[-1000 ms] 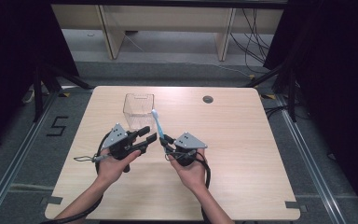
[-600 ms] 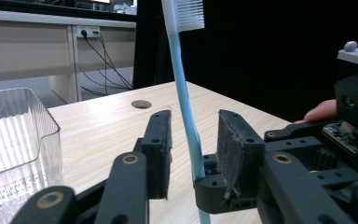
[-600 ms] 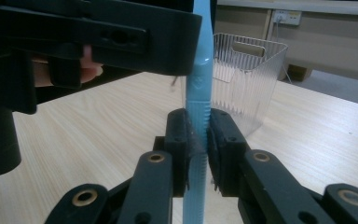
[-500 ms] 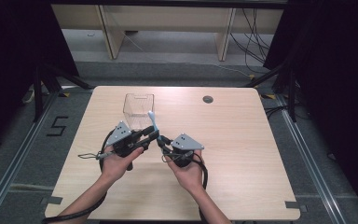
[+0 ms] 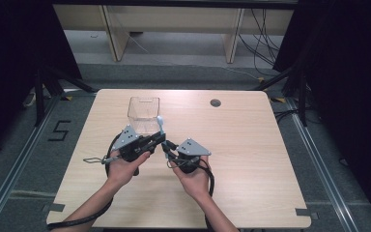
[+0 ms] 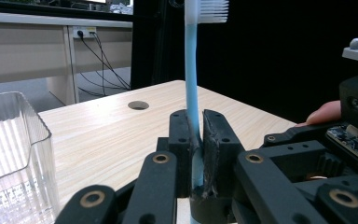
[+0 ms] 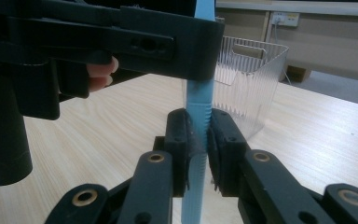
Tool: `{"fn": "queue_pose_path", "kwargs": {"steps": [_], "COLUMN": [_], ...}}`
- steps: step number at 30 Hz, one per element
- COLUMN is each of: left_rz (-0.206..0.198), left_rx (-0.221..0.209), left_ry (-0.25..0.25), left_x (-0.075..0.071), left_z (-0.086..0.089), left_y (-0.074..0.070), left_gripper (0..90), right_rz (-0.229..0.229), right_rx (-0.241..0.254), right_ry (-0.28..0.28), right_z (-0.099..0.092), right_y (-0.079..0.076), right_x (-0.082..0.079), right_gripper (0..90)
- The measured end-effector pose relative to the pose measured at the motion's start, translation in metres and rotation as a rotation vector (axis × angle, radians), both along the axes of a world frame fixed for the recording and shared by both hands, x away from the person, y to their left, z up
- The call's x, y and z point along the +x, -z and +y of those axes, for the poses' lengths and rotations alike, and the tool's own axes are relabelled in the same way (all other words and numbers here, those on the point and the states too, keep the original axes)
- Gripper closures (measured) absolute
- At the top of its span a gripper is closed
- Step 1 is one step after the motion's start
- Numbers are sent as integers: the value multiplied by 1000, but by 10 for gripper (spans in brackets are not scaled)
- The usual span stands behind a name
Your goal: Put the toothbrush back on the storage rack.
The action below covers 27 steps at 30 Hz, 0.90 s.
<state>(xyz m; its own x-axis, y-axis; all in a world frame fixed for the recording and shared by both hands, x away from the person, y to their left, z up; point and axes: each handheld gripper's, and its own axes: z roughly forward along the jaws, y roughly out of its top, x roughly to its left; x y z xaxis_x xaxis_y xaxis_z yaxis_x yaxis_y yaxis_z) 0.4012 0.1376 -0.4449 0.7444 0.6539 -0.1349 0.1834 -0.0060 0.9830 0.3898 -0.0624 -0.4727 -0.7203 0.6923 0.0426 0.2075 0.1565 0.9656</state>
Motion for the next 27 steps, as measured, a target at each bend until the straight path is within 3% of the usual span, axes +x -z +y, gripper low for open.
{"fn": "queue_pose_path", "kwargs": {"steps": [1,3,5,7,10,12,14,16,21,22,27], "left_rz": [-3,-6,-12,-17,-28,-20,-26,-32,-50,-54,-73], "left_rx": [4,9,15,22,11,30,28,26,27,27,31], "left_ry": [1,6,11,13,25,14,13,7,-15,-20,-38], "left_x": [0,-1,-1,-2,-1,-2,-2,-2,-2,-1,-1], "left_z": [-1,-1,-2,-2,-3,-2,-1,0,5,6,10], "left_y": [0,-1,-1,-1,-1,-2,-2,-3,-6,-6,-7], "left_gripper": [821,826,834,836,838,838,839,839,839,839,839], "right_rz": [-17,4,-15,8,-23,-2,-2,-42,10,-7,6], "right_rx": [-5,2,0,7,-4,13,10,-10,0,-8,-24], "right_ry": [5,7,8,8,8,-8,-15,2,7,-6,18], "right_z": [0,0,0,0,0,1,2,1,0,-2,-11], "right_y": [0,0,0,0,0,0,1,1,3,3,3], "right_x": [1,-1,1,0,2,1,1,3,-1,0,-4], "right_gripper": [790,789,789,787,785,781,751,715,634,618,568]}}
